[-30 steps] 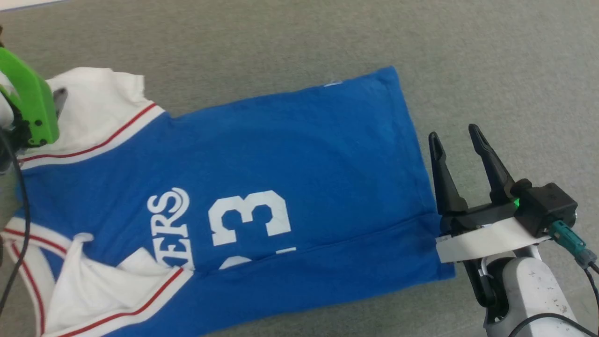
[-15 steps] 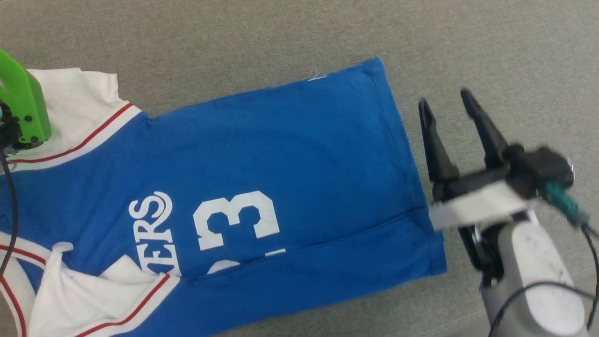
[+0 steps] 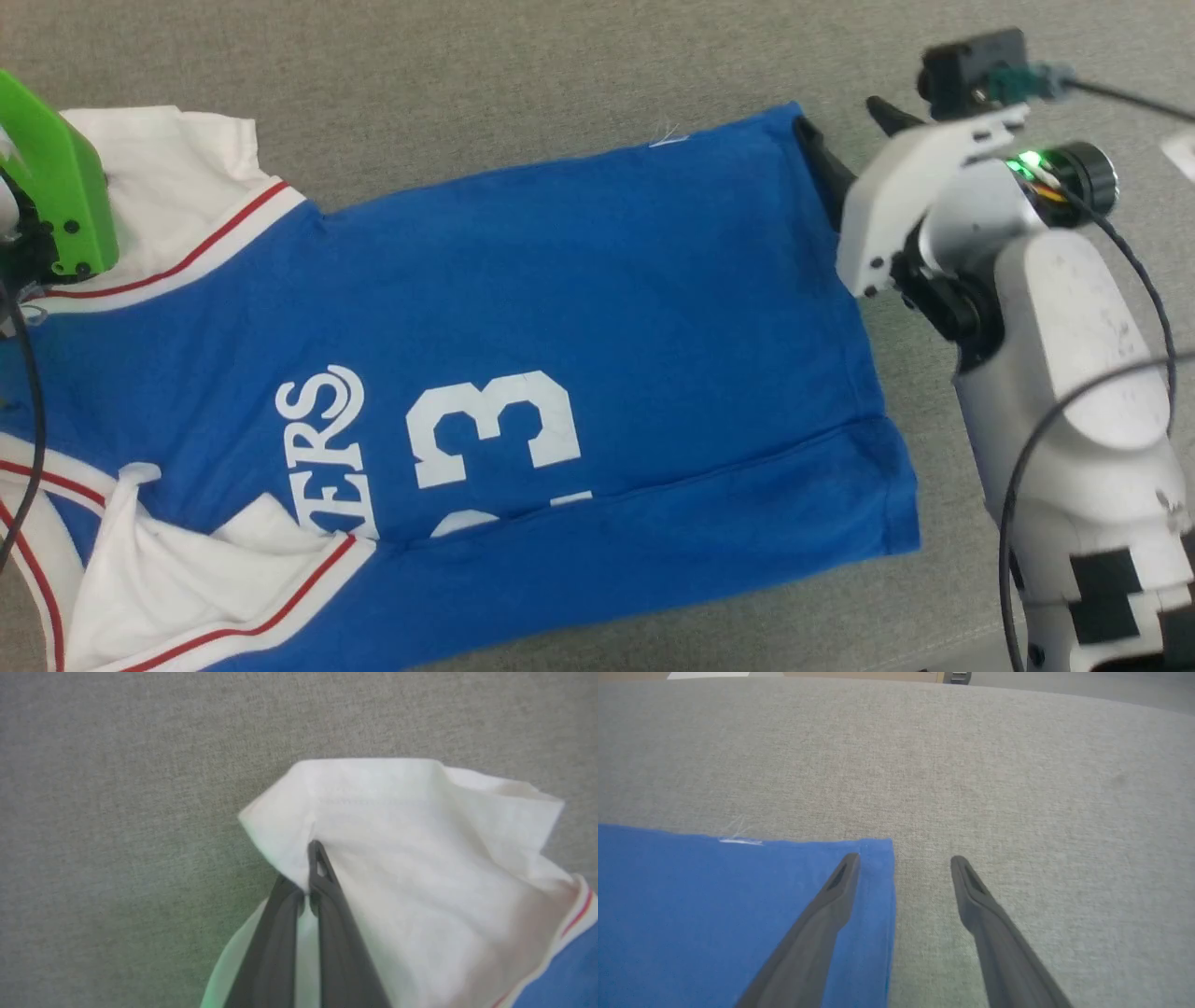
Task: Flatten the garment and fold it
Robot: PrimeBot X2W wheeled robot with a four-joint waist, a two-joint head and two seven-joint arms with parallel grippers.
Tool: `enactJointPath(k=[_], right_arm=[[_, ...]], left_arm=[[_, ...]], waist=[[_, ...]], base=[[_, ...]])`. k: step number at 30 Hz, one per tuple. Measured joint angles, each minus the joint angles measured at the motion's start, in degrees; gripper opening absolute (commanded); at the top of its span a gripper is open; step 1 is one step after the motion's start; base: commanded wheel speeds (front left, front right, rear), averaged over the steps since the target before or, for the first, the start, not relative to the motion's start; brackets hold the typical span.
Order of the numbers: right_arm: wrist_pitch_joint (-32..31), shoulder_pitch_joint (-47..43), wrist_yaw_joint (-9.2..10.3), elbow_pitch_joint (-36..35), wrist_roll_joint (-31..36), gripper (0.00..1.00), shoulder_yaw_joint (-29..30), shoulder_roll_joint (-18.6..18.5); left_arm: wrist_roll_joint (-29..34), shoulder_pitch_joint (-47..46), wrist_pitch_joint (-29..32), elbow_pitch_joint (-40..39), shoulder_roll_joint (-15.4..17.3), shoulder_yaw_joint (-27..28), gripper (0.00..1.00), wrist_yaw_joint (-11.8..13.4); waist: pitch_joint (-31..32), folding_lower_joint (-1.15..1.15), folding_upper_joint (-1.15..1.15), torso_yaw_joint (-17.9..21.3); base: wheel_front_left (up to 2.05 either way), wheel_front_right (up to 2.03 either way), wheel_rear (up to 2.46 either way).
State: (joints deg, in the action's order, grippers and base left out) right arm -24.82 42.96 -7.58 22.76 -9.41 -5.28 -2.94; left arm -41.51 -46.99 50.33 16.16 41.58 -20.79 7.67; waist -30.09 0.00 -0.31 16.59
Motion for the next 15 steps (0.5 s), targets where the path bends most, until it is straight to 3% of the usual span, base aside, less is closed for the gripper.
enactJointPath(k=[11, 12, 13, 14, 15], right_arm=[[-16.9, 9.4, 0.0, 7.4, -0.9, 0.97, -5.6, -0.1], [-18.4, 10.0, 0.0, 7.8, -1.4, 0.49, -5.8, -0.1], [-19.8, 10.6, 0.0, 8.0, -1.3, 0.31, -6.2, -0.2], [-20.9, 11.0, 0.0, 8.1, -1.1, 0.0, -6.5, -0.2], [-21.8, 11.3, 0.0, 8.1, -1.1, 0.0, -6.6, -0.2]], left_arm=[[-0.5, -0.2, -0.6, -1.9, 0.1, 0.4, 0.0, -0.1], [-0.7, -0.3, -0.8, -1.9, 0.0, 0.4, 0.0, -0.1], [-0.8, -0.3, -1.0, -1.9, -0.1, 0.4, 0.0, -0.1], [-0.8, -0.3, -1.0, -1.9, -0.1, 0.4, 0.0, -0.1], [-0.9, -0.3, -1.1, -1.9, -0.2, 0.4, 0.0, -0.1]], waist=[[-2.0, 0.0, 0.0, -1.1], [-2.1, 0.0, 0.0, -1.3], [-2.2, 0.0, 0.0, -1.4], [-2.2, 0.0, 0.0, -1.5], [-2.2, 0.0, 0.0, -1.6]], base=[[0.0, 0.0, 0.0], [0.0, 0.0, 0.0], [0.0, 0.0, 0.0], [0.0, 0.0, 0.0], [0.0, 0.0, 0.0]])
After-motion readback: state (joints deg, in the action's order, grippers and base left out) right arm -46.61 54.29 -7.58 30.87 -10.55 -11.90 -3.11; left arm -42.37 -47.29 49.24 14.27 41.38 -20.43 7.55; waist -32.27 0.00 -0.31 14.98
